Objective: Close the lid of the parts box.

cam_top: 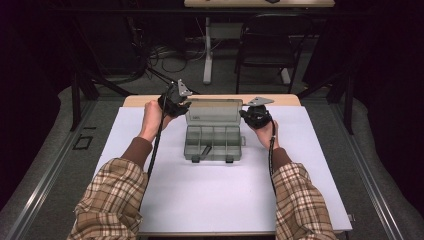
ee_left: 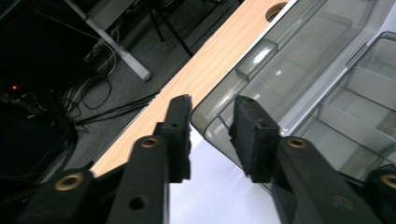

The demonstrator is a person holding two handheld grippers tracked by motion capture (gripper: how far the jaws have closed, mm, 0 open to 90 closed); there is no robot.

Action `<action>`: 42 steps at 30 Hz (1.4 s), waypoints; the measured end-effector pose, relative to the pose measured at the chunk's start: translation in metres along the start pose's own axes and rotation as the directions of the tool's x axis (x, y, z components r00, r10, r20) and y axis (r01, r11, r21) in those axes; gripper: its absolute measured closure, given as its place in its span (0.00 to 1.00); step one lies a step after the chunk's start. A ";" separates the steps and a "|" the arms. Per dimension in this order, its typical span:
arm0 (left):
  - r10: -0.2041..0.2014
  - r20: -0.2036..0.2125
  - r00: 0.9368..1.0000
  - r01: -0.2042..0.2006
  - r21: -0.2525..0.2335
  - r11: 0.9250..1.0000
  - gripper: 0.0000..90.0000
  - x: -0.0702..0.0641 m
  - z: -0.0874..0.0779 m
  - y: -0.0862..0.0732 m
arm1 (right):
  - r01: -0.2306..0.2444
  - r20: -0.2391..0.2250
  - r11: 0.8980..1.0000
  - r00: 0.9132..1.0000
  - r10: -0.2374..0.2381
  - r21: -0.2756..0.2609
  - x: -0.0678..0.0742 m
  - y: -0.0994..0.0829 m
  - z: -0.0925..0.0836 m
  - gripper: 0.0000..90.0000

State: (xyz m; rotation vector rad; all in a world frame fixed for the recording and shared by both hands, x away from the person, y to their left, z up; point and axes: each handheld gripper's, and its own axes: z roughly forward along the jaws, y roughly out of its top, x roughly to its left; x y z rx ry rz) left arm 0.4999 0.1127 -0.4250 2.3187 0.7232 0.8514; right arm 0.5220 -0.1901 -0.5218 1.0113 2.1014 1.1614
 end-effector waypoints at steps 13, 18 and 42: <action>-0.005 0.003 1.000 0.005 -0.019 1.000 0.83 0.003 0.001 -0.003 | 0.007 -0.017 1.000 1.000 -0.007 -0.013 -0.010 0.012 -0.029 0.83; 0.000 0.005 1.000 0.000 -0.016 1.000 0.83 0.003 0.000 -0.003 | 0.031 -0.029 1.000 0.999 -0.031 -0.003 -0.010 0.027 -0.052 0.74; -0.020 0.057 0.998 0.021 -0.028 0.999 0.82 0.003 -0.007 -0.009 | 0.097 -0.045 0.993 0.995 -0.094 0.073 0.015 0.068 -0.052 0.82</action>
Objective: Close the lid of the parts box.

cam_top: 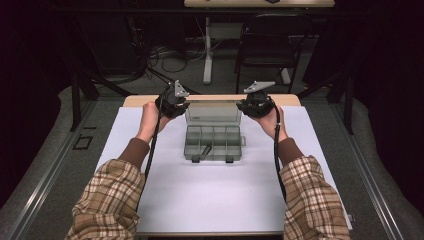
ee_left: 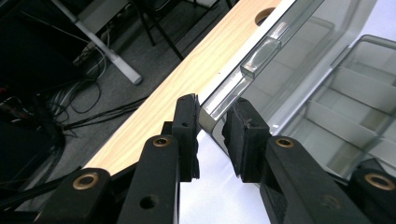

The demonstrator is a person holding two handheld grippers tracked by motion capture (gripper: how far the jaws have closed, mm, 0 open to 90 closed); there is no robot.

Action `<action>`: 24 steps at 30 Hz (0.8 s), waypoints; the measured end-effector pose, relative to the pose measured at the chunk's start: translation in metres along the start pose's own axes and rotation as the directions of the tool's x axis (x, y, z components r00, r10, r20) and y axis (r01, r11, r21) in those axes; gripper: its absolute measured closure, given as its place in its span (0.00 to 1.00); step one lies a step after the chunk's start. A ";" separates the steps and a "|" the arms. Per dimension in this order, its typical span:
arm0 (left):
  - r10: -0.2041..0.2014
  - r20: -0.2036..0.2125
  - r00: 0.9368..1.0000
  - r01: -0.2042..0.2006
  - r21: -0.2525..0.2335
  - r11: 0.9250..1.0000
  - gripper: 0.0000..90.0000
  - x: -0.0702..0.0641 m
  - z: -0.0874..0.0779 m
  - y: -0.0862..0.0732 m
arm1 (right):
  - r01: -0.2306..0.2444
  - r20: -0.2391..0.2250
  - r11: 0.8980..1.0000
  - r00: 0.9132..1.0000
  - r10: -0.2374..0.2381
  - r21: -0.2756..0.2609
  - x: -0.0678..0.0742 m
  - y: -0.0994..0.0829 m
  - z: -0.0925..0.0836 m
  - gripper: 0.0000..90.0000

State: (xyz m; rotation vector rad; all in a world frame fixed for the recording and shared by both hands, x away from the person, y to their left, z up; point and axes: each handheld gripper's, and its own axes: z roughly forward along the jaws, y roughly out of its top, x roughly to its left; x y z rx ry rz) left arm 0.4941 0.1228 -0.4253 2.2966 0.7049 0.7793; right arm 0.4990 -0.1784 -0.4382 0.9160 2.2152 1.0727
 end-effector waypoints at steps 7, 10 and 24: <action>0.016 0.009 1.000 -0.016 -0.005 1.000 0.81 -0.006 -0.007 -0.005 | 0.017 0.007 1.000 1.000 -0.017 -0.009 0.007 -0.005 -0.006 0.82; 0.025 0.009 1.000 -0.025 0.000 1.000 0.81 -0.009 -0.009 -0.005 | 0.031 0.016 0.999 0.999 -0.031 -0.010 0.010 -0.006 -0.008 0.83; -0.009 0.052 0.999 0.010 -0.013 1.000 0.79 -0.011 -0.015 -0.012 | 0.041 0.003 0.999 0.999 -0.041 0.000 0.016 -0.011 -0.012 0.83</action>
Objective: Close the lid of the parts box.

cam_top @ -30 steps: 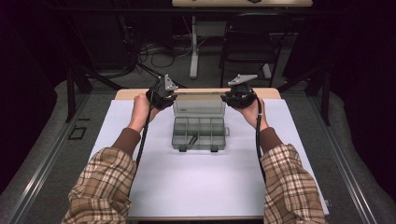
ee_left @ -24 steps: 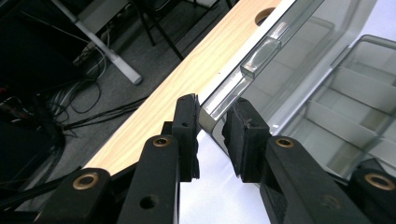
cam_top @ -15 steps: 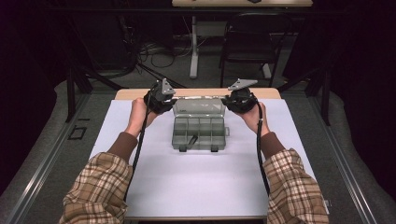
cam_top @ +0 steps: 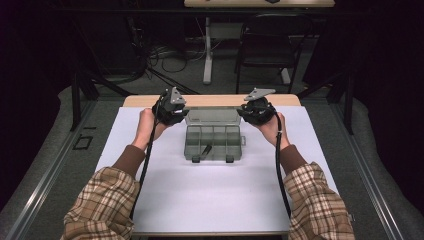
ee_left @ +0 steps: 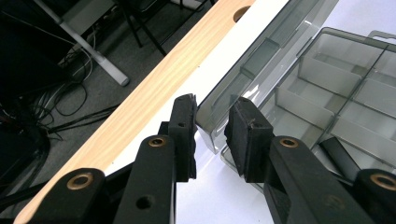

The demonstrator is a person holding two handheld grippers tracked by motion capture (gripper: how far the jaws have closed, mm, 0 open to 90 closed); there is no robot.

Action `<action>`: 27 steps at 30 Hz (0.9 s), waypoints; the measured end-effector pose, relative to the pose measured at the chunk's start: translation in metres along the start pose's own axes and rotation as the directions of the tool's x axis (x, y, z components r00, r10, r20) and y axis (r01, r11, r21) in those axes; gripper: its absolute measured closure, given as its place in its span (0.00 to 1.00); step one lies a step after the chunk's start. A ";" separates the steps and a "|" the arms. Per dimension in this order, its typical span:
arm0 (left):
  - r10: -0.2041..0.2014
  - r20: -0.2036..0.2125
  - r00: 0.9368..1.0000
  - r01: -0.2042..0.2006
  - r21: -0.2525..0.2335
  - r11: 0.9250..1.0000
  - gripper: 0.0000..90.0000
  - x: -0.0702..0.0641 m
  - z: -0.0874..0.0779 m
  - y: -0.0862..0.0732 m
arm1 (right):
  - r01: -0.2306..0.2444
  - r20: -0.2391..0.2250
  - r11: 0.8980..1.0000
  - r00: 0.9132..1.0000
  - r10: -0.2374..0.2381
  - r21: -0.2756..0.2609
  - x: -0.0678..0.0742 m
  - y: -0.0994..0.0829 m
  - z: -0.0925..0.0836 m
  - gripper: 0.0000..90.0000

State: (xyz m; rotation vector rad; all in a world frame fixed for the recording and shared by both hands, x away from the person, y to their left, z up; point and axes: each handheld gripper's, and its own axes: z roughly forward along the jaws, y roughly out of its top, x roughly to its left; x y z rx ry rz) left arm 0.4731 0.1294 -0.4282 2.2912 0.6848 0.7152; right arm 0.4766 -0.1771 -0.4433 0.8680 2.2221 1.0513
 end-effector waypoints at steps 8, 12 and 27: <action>-0.037 0.086 0.996 0.037 0.004 0.999 0.56 0.000 -0.007 0.002 | 0.019 -0.003 1.000 1.000 -0.019 0.014 0.002 -0.003 0.001 0.83; -0.049 0.088 0.995 0.056 -0.085 0.995 0.55 0.003 -0.025 0.009 | 0.027 -0.005 0.999 1.000 -0.027 0.019 0.003 -0.003 0.001 0.82; -0.118 0.004 0.993 0.118 -0.006 0.993 1.00 0.013 -0.002 0.015 | 0.035 -0.012 0.999 0.999 -0.035 0.005 0.007 -0.004 -0.007 0.76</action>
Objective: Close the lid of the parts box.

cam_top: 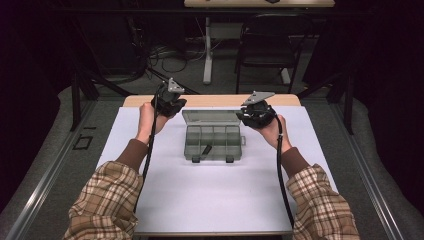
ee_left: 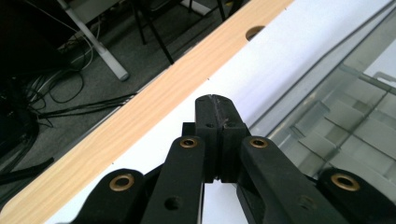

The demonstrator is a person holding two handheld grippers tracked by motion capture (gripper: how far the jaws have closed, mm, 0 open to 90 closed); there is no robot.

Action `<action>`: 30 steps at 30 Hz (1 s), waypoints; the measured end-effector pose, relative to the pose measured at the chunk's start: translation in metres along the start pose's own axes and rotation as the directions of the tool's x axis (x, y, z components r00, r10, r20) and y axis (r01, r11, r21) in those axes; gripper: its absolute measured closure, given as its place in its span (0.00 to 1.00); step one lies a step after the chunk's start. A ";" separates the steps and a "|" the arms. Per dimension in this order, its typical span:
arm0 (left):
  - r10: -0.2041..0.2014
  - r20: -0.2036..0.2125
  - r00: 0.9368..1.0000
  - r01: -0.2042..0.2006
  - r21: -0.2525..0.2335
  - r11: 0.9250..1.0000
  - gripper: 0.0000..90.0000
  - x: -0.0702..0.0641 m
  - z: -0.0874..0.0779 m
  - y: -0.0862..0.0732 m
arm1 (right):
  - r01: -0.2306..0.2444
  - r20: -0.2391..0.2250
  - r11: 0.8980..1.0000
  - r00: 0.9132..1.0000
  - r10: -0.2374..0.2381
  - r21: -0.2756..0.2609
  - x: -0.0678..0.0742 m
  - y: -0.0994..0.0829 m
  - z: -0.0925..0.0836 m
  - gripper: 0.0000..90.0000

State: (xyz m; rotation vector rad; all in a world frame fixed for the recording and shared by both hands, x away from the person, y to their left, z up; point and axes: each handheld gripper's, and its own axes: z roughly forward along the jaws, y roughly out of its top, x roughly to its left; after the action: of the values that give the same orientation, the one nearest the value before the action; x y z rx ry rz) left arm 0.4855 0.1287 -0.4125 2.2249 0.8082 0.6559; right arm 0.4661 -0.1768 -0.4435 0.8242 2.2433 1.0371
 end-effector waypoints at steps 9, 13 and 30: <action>0.017 0.021 1.000 -0.017 0.002 1.000 1.00 -0.008 -0.002 -0.006 | -0.022 -0.013 1.000 1.000 0.022 -0.006 0.000 -0.002 -0.010 0.64; 0.027 0.036 0.999 -0.027 0.009 1.000 1.00 -0.013 -0.003 -0.013 | -0.020 -0.053 1.000 0.998 0.020 0.000 0.001 -0.003 -0.015 0.54; -0.018 0.136 0.991 0.025 -0.048 0.999 1.00 -0.045 -0.007 -0.065 | 0.025 -0.183 0.998 0.983 -0.035 -0.054 0.035 -0.023 -0.027 0.87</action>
State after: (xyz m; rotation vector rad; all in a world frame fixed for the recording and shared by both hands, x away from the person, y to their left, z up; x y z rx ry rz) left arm 0.4270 0.1377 -0.4656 2.1861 0.7385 0.5035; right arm 0.4172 -0.1765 -0.4536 0.6957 2.3620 1.1950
